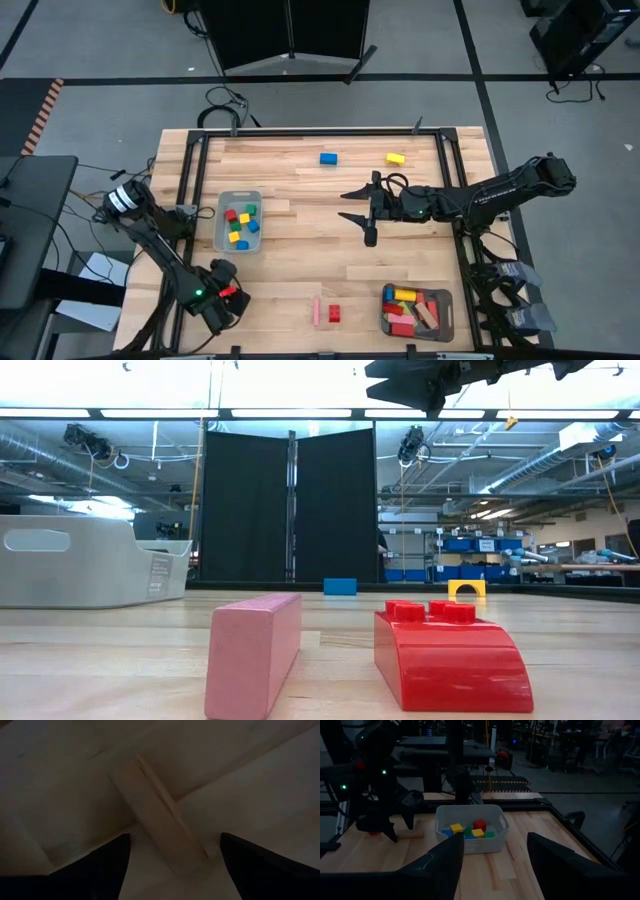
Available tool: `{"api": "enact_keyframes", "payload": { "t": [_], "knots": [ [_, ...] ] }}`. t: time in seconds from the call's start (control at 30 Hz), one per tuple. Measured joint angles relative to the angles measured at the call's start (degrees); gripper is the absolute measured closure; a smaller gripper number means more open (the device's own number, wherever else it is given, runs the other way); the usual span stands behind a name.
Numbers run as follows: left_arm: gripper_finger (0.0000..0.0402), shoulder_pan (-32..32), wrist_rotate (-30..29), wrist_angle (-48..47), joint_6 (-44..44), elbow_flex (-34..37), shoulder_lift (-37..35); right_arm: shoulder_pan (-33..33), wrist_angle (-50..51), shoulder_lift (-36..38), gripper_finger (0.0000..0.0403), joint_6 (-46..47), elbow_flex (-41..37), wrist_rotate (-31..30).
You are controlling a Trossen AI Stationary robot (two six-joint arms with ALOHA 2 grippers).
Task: Sort blocks by size
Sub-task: Put the brown block into the black bin
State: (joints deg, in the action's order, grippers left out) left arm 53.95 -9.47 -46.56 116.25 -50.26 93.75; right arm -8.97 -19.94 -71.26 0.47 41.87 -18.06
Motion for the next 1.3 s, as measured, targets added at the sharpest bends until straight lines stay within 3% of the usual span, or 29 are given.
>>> {"api": "enact_keyframes", "payload": {
  "t": [0.3,0.57,0.8,1.07,1.17,1.3],
  "knots": [
    [0.0167,0.0,0.9,0.5,-0.3,-0.2,1.5,-0.3,-0.7,0.0,0.0176,0.0,0.0,0.0],
    [0.0296,0.0,2.0,2.5,-3.4,-0.1,1.5,-0.4,-0.9,0.0,0.0178,0.0,0.0,0.0],
    [0.0298,0.5,2.2,3.8,-11.2,-2.5,0.1,-1.6,-0.9,0.8,0.0178,-0.5,0.0,0.2],
    [0.0298,-0.5,-7.5,0.8,-29.3,-11.1,-0.4,-3.7,-0.9,4.1,0.0178,-0.9,0.0,0.2],
    [0.0298,-3.8,-13.2,-1.6,-35.7,-13.2,-0.4,-5.2,-1.0,5.6,0.0178,-1.7,0.0,2.0],
    [0.0298,-12.7,-16.3,2.5,-48.5,-14.0,-0.4,-7.4,-5.1,8.3,0.0178,-2.5,0.0,10.4]
  ]
}}
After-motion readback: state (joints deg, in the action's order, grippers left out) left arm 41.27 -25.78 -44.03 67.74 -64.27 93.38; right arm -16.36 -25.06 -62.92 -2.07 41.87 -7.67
